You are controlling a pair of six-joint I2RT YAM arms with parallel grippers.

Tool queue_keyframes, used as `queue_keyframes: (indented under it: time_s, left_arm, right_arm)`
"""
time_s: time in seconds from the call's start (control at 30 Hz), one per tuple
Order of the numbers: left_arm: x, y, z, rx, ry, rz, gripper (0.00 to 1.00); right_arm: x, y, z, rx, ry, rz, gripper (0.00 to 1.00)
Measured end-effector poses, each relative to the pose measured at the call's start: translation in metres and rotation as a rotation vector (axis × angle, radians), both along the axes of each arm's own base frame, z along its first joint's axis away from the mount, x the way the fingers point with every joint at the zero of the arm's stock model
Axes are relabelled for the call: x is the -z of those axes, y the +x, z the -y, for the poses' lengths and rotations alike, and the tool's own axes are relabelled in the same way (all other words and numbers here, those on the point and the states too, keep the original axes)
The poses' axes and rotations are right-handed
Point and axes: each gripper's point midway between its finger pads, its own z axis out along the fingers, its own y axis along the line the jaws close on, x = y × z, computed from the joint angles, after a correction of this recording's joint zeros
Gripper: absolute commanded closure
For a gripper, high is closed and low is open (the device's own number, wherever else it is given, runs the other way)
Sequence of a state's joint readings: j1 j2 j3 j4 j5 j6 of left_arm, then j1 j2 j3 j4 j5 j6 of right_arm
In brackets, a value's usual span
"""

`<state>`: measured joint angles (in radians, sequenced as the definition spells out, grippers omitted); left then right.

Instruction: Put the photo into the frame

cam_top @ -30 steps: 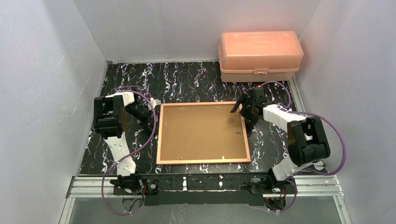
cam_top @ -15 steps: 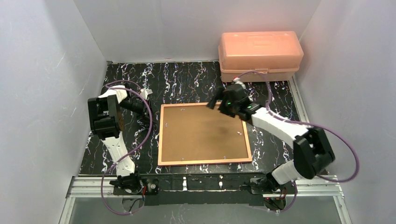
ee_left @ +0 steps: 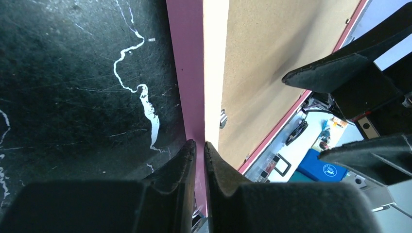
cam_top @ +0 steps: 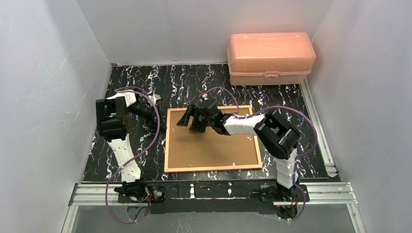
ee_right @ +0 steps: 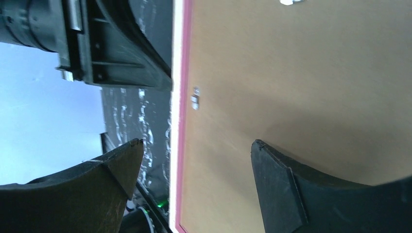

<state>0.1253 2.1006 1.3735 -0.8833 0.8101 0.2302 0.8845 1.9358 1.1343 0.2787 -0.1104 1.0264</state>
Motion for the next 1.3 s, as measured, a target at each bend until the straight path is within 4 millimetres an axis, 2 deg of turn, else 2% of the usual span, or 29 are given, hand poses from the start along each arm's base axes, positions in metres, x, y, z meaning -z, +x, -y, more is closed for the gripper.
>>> queue_keyframes:
  time_s: [0.1, 0.23, 0.53, 0.9, 1.3]
  left_arm:
    - [0.000, 0.000, 0.000, -0.005, -0.002, -0.005, 0.92]
    - [-0.001, 0.000, 0.001, -0.006, -0.003, -0.006, 0.93]
    - [-0.001, 0.000, 0.002, -0.014, -0.010, -0.010, 0.96]
    - [-0.001, 0.000, 0.002, -0.024, -0.020, -0.012, 0.96]
    - [0.000, 0.000, 0.002, -0.025, -0.021, -0.013, 0.97]
  right_arm:
    - [-0.005, 0.002, -0.019, -0.013, 0.067, -0.005, 0.14]
    - [0.002, 0.001, -0.037, -0.030, 0.112, -0.034, 0.15]
    - [0.005, 0.004, -0.064, -0.051, 0.171, -0.065, 0.17]
    - [0.005, -0.007, -0.077, -0.075, 0.189, -0.089, 0.19]
    - [0.005, -0.006, -0.085, -0.082, 0.201, -0.089, 0.19]
